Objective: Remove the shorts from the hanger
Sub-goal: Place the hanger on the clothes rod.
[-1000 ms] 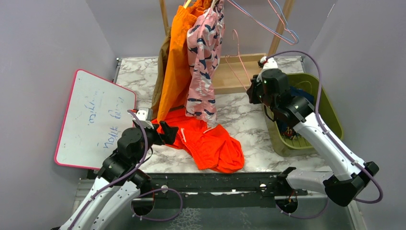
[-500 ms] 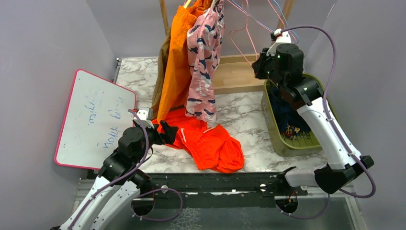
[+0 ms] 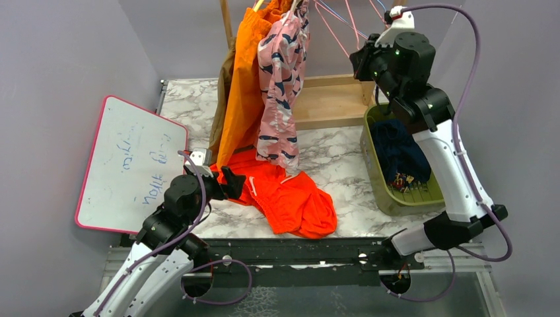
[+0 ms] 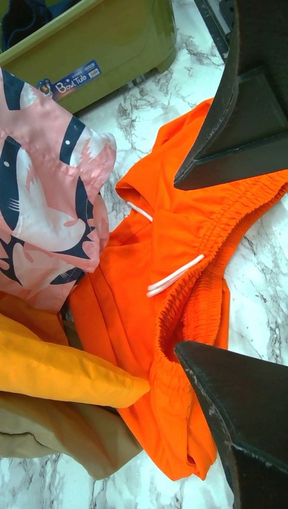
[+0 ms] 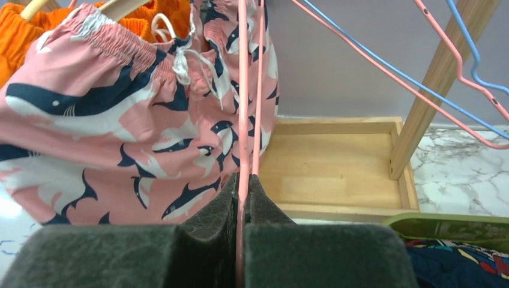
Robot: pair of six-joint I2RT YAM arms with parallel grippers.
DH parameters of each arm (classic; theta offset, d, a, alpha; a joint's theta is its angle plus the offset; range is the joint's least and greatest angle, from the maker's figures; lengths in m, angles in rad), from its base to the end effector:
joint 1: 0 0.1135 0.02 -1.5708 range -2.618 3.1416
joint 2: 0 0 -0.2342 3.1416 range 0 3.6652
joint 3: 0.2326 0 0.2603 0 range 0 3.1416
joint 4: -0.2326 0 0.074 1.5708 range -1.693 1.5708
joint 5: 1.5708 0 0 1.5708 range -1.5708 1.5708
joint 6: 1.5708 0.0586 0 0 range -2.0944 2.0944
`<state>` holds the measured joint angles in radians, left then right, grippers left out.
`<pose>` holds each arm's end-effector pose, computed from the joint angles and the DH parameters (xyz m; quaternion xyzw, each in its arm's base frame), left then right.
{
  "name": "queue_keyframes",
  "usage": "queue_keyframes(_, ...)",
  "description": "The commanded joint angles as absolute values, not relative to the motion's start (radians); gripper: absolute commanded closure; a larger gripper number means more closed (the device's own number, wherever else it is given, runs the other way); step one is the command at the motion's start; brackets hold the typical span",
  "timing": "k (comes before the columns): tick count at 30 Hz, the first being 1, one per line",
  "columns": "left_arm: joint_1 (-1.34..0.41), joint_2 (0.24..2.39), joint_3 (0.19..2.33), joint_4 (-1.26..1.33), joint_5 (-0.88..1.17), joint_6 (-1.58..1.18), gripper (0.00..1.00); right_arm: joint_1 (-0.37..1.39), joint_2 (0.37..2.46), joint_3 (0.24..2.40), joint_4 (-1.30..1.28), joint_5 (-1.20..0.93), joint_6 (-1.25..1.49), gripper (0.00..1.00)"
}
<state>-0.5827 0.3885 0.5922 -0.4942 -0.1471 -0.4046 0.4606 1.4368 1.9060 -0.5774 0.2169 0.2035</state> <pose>0.1430 -0.0840 0.2744 0.0274 0.8006 -0.2304 0.5525 0.2904 0.1300 0.4995 -0.0232 0.7431 0.1403 0.6539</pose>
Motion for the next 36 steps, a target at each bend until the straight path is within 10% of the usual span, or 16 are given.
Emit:
queue_keyframes(1,-0.578,0.391,0.586,-0.488,-0.169,-0.398,0.01,0.445,1.506,1.989,-0.573,0.201,0.176,0.99)
queue_keyframes(36,-0.578,0.408,0.587,-0.489,-0.169,-0.399,0.01,0.250,1.785,2.332,-0.718,-0.146,0.190,0.99)
